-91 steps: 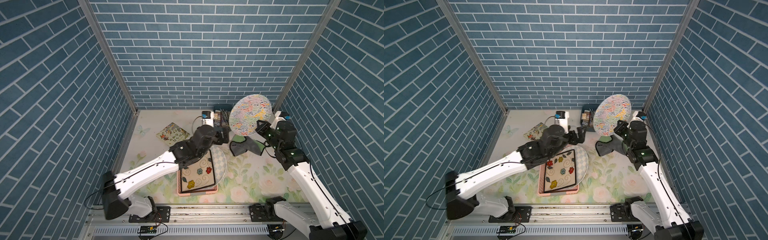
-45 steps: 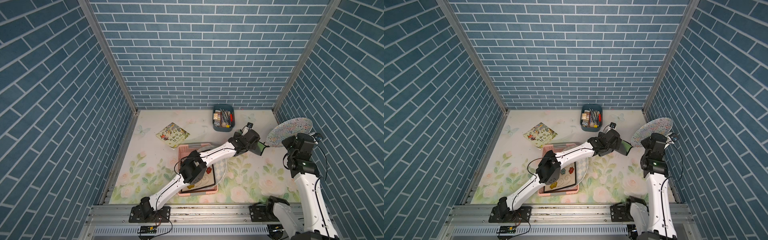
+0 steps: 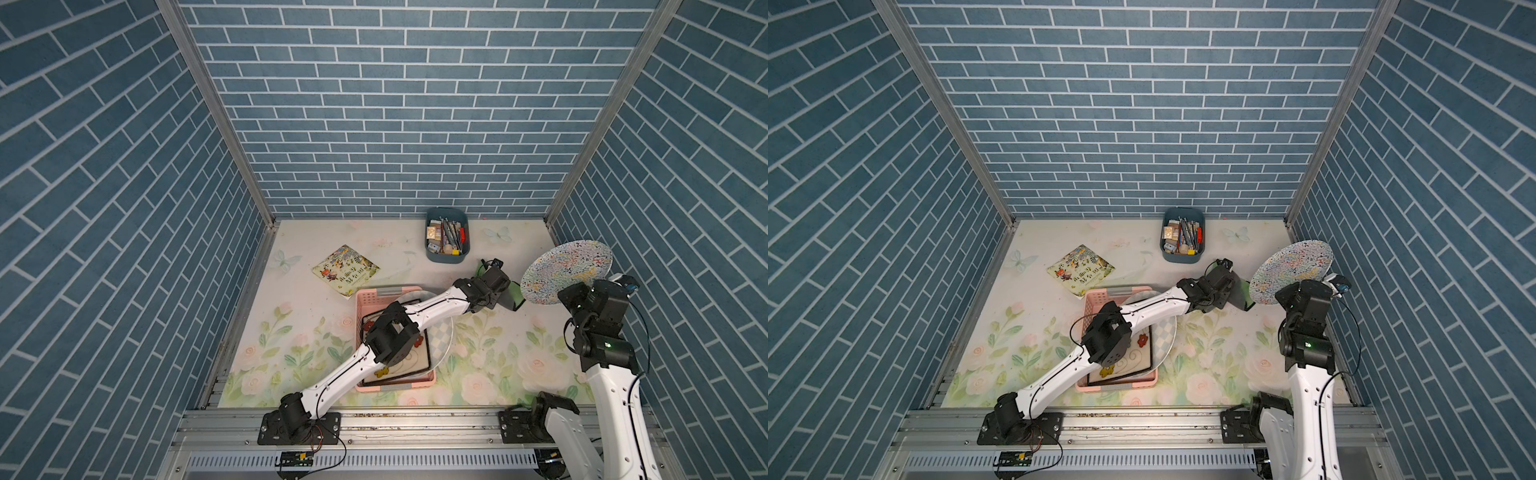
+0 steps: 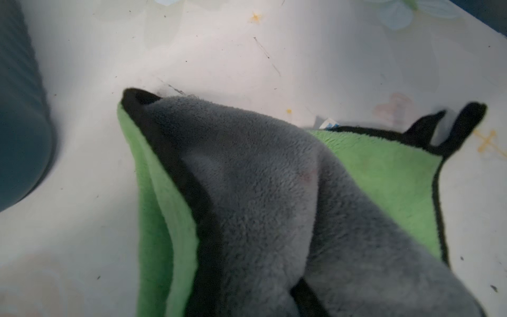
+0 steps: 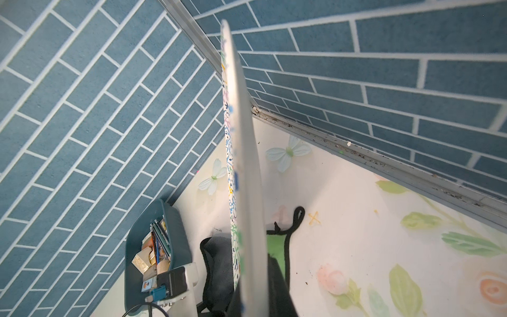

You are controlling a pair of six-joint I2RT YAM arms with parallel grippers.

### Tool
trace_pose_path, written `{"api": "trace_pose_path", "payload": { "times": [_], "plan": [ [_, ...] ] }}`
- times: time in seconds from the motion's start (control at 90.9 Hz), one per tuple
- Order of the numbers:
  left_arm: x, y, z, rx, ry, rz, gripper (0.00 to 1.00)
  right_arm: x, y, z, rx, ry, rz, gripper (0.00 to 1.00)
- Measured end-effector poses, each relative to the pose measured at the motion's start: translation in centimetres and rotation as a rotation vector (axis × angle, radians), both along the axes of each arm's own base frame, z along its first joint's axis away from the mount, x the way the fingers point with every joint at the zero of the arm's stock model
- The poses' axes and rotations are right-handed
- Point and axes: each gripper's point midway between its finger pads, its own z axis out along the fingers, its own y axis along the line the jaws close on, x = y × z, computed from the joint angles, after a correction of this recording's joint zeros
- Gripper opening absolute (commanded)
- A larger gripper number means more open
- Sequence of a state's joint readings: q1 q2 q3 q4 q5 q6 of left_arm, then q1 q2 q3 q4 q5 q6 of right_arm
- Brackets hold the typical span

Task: Wipe the wet plate dry
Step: Pick up the towel at the center of the board, then wipe the plate with towel.

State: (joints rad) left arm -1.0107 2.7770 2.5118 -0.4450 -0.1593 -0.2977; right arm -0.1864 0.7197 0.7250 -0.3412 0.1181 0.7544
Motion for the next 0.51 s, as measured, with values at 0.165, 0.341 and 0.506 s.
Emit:
{"api": "trace_pose_path", "payload": {
  "times": [0.165, 0.341, 0.506],
  "plan": [
    [0.0, 0.7, 2.9, -0.048, 0.054, -0.011, 0.00, 0.0, 0.2, 1.6, 0.002, -0.018, 0.012, 0.00],
    [-0.3, 5.5, 20.4, -0.294, -0.034, 0.016, 0.00, 1.4, 2.6, 6.2, 0.029, -0.198, 0.153, 0.00],
    [-4.5, 16.0, 46.5, -0.688, -0.377, 0.072, 0.00, 2.9, 8.0, 9.6, 0.176, -0.440, 0.400, 0.00]
  ]
}}
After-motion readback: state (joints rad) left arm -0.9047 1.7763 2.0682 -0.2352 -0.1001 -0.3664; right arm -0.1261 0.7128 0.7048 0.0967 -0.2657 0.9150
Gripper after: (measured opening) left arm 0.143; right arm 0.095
